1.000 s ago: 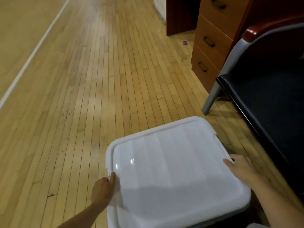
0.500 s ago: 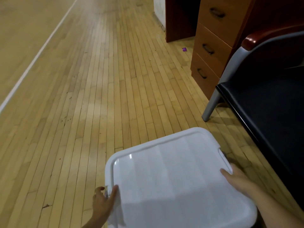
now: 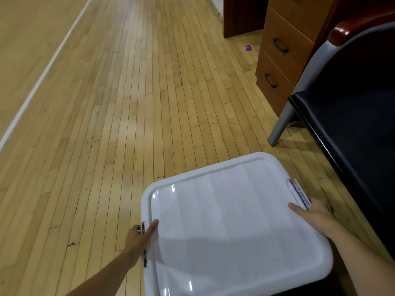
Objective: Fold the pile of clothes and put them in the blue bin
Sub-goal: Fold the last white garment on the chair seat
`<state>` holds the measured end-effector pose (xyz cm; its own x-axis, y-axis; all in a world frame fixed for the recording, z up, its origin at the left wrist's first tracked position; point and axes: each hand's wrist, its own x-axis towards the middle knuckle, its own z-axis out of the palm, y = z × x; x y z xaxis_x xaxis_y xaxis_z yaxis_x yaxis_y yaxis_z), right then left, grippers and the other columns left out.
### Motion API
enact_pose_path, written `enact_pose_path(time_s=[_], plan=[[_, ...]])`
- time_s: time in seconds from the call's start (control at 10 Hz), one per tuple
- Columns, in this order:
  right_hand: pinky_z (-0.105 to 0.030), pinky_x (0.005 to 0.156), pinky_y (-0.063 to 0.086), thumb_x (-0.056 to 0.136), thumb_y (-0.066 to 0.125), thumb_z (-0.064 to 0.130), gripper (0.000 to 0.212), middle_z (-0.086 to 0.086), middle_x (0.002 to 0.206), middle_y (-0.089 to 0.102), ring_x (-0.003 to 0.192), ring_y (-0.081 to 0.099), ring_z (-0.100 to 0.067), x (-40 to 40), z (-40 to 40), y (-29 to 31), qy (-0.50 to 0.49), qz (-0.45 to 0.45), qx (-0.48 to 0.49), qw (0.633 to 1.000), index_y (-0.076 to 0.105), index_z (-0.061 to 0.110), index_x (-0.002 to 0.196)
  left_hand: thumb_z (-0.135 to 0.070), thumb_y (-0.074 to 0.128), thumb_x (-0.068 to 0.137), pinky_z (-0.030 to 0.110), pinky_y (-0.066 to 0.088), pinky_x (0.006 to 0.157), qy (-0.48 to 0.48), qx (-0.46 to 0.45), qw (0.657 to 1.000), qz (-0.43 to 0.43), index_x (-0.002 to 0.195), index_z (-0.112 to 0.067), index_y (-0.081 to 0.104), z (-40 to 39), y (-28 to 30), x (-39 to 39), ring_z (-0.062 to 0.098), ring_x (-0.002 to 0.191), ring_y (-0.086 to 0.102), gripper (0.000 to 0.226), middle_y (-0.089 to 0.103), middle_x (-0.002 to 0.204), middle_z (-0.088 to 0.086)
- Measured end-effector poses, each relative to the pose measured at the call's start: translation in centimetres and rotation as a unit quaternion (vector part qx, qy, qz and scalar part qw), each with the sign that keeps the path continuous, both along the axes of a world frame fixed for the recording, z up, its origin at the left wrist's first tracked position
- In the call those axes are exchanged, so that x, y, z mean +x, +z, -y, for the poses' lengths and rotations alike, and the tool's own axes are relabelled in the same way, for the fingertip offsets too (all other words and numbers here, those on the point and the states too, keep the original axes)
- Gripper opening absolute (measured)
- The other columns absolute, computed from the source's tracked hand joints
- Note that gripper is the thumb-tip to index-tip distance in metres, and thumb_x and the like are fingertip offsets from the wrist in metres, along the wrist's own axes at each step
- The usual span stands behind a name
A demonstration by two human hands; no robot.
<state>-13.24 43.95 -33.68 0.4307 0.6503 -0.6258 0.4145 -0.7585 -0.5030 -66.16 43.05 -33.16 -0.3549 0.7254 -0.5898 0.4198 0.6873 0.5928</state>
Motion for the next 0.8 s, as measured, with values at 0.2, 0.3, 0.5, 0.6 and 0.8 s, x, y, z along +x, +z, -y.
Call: enact_pose_path(time_s=[0.2, 0.3, 0.5, 0.6, 0.8], plan=[[-0.045, 0.11, 0.039, 0.095, 0.06, 0.036, 0.057, -0.019, 0.143, 0.048, 0.127, 0.049, -0.036, -2.1, -0.5, 1.1, 0.023, -0.021, 0.04, 0.999, 0.044, 0.012, 0.144, -0.054, 0.057, 0.09, 0.029, 0.049, 0.05, 0.003, -0.03, 0.998, 0.058, 0.111, 0.0, 0.059, -0.1, 0.8, 1.3, 0.022, 0.066, 0.059, 0.057, 0.062, 0.086, 0.011], [-0.044, 0.117, 0.028, 0.102, 0.05, 0.024, 0.06, -0.016, 0.155, 0.035, 0.141, 0.035, -0.036, -2.8, -0.8, 0.6, 0.022, -0.006, 0.044, 0.999, 0.024, 0.01, 0.155, -0.053, 0.055, 0.092, 0.036, 0.054, 0.065, 0.024, -0.028, 0.998, 0.041, 0.121, -0.002, 0.05, -0.1, 0.3, 1.4, 0.028, 0.086, 0.063, 0.059, 0.061, 0.105, 0.016], [-0.048, 0.113, 0.032, 0.104, 0.045, 0.025, 0.054, -0.021, 0.151, 0.039, 0.137, 0.038, -0.042, -3.7, -0.8, 0.3, 0.008, 0.071, 0.046, 0.996, 0.027, 0.019, 0.155, -0.041, 0.041, 0.103, 0.049, 0.048, 0.094, 0.066, -0.024, 0.997, 0.012, 0.141, 0.001, 0.029, -0.5, -0.3, 3.5, 0.034, 0.105, 0.052, 0.058, 0.049, 0.118, 0.018], [-0.042, 0.105, 0.039, 0.105, 0.04, 0.02, 0.054, -0.023, 0.144, 0.045, 0.129, 0.046, -0.041, -4.5, -0.4, 1.2, 0.047, 0.111, 0.03, 0.992, 0.023, 0.026, 0.156, -0.039, 0.038, 0.105, 0.055, 0.045, 0.102, 0.082, -0.031, 0.996, -0.003, 0.142, 0.001, 0.029, -0.9, -0.8, 3.3, 0.042, 0.117, 0.052, 0.055, 0.049, 0.127, 0.024], [-0.035, 0.095, 0.047, 0.098, 0.045, 0.012, 0.062, -0.016, 0.135, 0.053, 0.118, 0.055, -0.036, -5.1, -1.0, 3.2, 0.116, 0.127, 0.049, 0.984, 0.03, 0.035, 0.153, -0.035, 0.045, 0.102, 0.054, 0.042, 0.105, 0.095, -0.078, 0.986, -0.112, 0.139, 0.005, 0.036, -2.7, 0.2, 4.9, 0.044, 0.119, 0.048, 0.055, 0.045, 0.132, 0.028]])
